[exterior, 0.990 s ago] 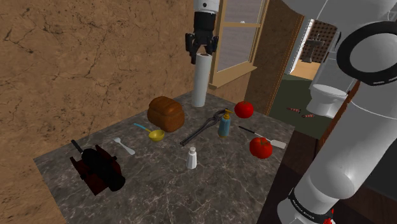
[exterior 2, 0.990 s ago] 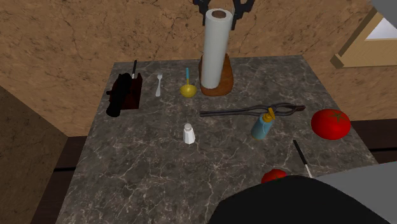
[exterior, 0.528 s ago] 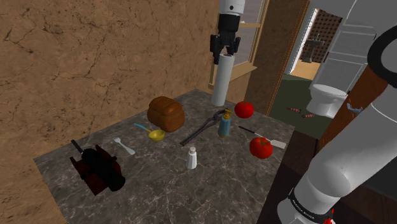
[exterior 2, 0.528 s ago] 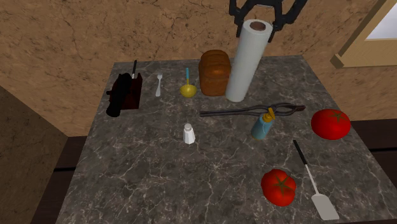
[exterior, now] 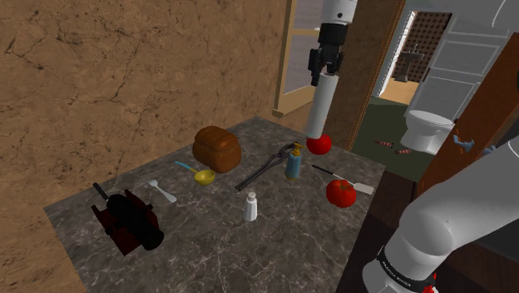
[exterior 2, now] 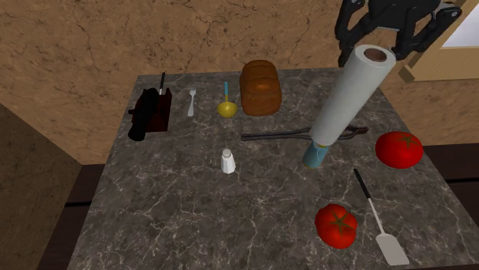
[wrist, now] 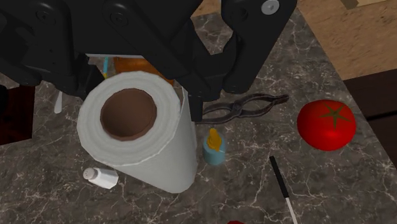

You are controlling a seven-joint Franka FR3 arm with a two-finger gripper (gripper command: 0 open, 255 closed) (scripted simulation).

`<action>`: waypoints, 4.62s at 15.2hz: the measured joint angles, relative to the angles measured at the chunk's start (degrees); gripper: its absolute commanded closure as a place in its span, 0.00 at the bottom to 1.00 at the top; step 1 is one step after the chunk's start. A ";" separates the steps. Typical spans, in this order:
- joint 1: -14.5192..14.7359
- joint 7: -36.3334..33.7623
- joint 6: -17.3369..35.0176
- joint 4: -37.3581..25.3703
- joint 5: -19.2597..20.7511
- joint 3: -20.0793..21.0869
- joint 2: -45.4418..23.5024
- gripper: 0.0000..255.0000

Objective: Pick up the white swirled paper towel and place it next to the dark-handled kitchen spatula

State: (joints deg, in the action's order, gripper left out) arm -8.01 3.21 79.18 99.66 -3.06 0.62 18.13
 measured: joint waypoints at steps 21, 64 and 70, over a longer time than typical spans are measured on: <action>-3.53 10.25 9.40 17.56 3.39 -6.85 7.81 1.00; -3.81 11.29 39.23 44.63 3.65 -7.86 5.04 1.00; -3.81 11.29 39.24 44.63 3.64 -7.86 5.04 0.00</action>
State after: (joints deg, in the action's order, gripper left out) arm -11.82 14.50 118.42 144.29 0.58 -7.24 23.17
